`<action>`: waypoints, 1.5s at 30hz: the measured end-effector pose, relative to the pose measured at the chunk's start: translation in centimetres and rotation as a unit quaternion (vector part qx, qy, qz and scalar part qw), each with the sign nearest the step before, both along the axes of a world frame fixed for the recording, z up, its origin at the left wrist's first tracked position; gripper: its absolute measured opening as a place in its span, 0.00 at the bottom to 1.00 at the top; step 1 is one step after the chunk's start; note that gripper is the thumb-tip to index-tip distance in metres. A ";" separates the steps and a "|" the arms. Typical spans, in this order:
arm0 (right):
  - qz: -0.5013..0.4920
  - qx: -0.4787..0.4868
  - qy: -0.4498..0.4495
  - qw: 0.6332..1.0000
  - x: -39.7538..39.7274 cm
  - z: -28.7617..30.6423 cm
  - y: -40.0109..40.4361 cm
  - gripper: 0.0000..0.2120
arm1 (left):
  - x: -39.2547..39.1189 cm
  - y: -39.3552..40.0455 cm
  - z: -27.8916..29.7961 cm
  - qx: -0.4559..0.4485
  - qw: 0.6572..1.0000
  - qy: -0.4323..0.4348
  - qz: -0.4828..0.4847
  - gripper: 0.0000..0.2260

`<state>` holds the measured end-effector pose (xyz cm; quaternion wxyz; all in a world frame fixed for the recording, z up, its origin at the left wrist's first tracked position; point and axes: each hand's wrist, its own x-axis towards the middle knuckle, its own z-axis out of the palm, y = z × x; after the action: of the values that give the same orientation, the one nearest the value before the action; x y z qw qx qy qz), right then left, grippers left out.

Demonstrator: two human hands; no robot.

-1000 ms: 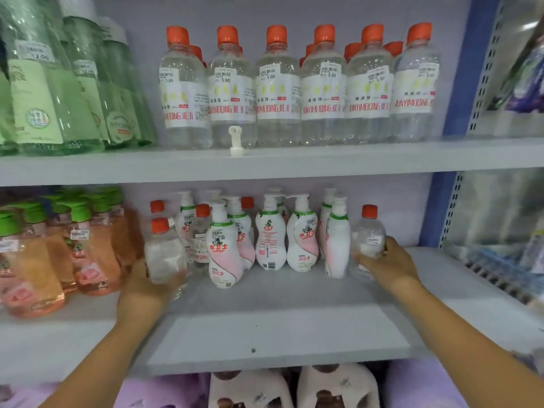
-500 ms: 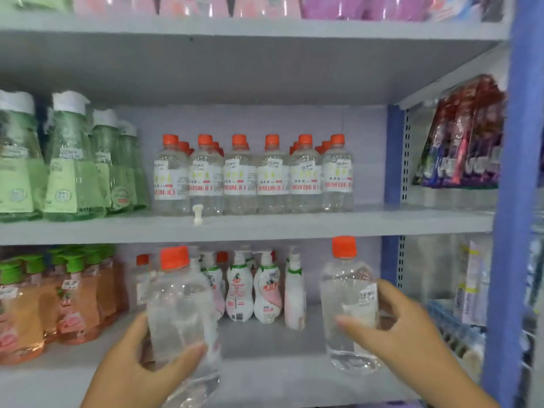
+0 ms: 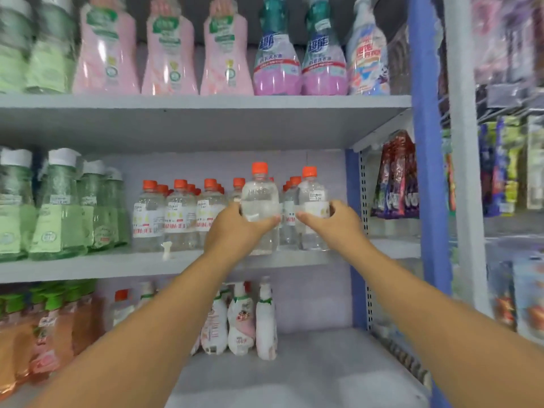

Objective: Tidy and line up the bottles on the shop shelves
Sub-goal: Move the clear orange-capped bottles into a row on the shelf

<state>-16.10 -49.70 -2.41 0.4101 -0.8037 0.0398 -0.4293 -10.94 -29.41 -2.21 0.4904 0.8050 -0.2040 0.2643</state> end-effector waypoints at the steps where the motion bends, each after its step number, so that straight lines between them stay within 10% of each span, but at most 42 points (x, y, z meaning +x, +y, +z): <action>1: 0.005 -0.003 0.013 1.000 0.6 0.0 -0.3 0.26 | 0.9 -0.5 0.0 0.009 1.000 0.008 0.001 0.32; 10: 0.152 0.021 0.120 0.981 2.1 0.4 -2.3 0.30 | 4.7 -1.2 -0.4 0.074 0.993 0.050 -0.073 0.28; 16: 0.128 0.002 0.111 0.986 3.1 0.4 -1.9 0.14 | 5.9 -0.1 -0.3 0.081 0.985 0.083 -0.127 0.11; 27: 0.120 -0.016 0.123 0.985 3.2 -0.1 -1.9 0.28 | 6.1 -2.3 -0.9 0.061 0.994 0.082 -0.043 0.45; 32: 0.104 -0.020 0.114 0.988 3.1 -0.3 -1.8 0.28 | 5.9 -1.6 -0.9 0.059 0.990 0.091 -0.092 0.29; 45: 0.111 -0.022 0.113 0.987 2.9 -0.3 -2.0 0.19 | 5.1 -2.0 -1.3 0.046 0.995 0.062 -0.067 0.38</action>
<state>-13.17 -51.66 -2.76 0.4303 -0.8554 -0.0125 -0.2881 -5.83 -31.39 -3.52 0.4813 0.8261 -0.2384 0.1708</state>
